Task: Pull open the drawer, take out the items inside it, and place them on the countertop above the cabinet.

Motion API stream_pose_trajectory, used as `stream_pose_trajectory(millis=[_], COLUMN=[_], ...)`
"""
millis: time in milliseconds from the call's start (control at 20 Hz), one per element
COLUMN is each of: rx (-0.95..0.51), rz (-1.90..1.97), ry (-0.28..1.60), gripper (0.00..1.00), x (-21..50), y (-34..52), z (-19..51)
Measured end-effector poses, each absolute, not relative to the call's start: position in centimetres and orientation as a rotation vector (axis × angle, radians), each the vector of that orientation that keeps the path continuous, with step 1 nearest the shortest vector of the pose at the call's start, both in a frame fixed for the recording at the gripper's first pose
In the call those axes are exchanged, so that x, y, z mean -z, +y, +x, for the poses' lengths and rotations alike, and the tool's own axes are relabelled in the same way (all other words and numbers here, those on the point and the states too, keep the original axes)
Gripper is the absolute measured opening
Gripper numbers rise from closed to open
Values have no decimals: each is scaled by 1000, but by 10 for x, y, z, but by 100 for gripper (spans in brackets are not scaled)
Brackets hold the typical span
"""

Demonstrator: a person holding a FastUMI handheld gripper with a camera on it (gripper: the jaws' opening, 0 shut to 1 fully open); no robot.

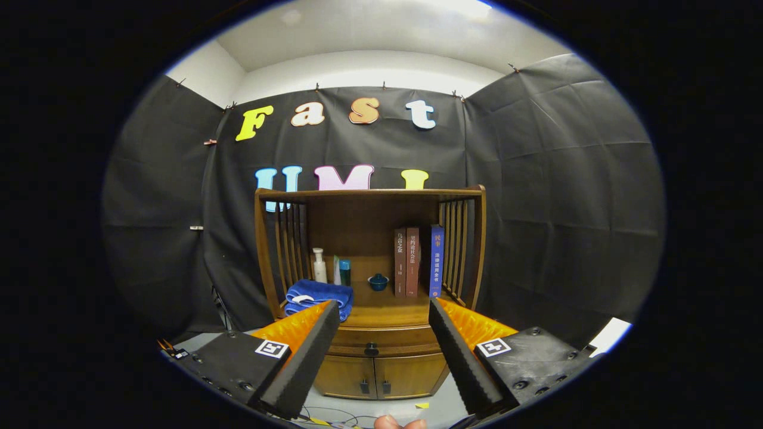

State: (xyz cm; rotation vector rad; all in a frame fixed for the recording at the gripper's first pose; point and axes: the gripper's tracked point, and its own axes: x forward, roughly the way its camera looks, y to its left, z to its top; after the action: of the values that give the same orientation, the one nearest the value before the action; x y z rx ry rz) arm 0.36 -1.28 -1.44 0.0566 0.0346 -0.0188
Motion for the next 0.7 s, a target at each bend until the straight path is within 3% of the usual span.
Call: stream_pose_trajectory(millis=[700], rx=[38], rz=[56], ry=[28], gripper=[99], x=[16], y=[-27], z=[5])
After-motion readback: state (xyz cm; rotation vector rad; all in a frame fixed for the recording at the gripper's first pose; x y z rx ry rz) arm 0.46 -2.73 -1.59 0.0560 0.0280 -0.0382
